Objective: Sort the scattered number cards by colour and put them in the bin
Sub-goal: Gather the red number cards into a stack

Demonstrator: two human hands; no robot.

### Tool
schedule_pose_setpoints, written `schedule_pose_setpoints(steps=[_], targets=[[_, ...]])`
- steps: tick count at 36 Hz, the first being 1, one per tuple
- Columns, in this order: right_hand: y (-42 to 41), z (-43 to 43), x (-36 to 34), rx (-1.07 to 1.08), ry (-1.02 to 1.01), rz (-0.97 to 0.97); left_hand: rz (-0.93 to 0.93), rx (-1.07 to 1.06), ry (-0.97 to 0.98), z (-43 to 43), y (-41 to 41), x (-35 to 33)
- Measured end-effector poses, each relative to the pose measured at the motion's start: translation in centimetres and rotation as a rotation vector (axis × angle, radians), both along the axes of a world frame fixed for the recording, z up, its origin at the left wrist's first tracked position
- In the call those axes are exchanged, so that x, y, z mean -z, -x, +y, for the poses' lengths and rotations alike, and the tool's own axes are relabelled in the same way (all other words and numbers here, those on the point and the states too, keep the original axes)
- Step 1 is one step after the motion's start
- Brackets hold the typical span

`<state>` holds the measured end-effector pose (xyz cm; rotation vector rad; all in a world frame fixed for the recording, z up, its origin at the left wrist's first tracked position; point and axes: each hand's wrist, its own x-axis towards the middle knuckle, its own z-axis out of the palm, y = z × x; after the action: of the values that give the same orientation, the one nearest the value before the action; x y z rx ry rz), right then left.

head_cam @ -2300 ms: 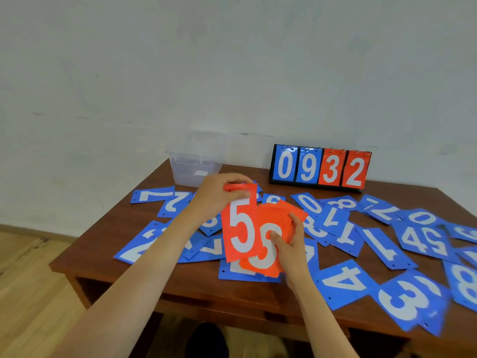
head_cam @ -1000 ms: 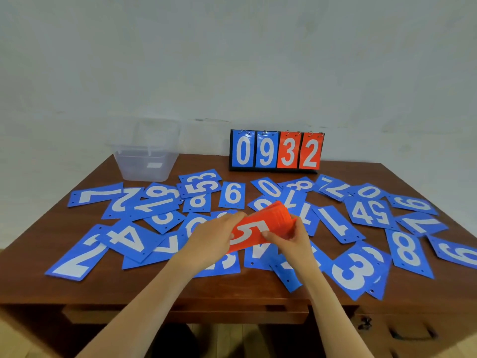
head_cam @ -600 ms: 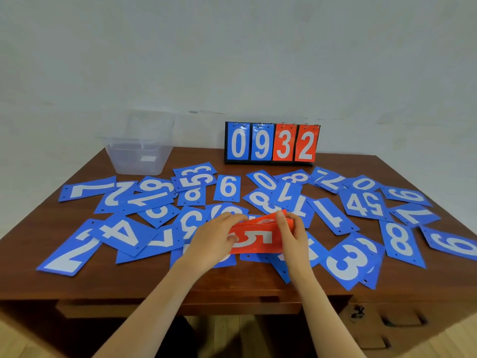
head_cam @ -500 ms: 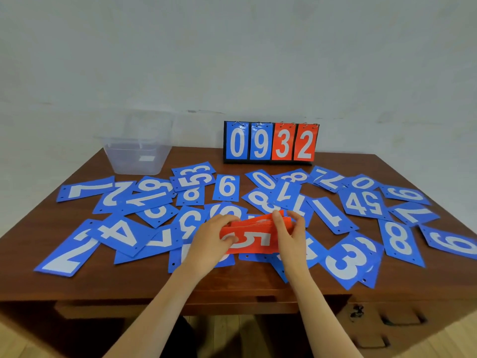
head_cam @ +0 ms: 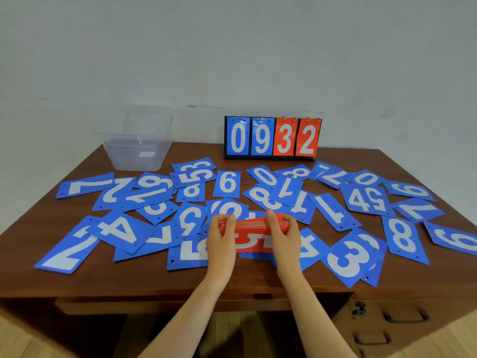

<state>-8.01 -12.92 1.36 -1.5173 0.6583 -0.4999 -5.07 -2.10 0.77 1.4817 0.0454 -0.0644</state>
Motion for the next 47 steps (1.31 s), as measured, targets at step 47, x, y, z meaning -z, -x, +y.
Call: schedule_pose_setpoints(steps=[47], targets=[[-14.9, 1.8, -5.2, -0.365, -0.060, -0.206, 0.158, 0.207, 0.543, 1.4, -14.3, -6.1]])
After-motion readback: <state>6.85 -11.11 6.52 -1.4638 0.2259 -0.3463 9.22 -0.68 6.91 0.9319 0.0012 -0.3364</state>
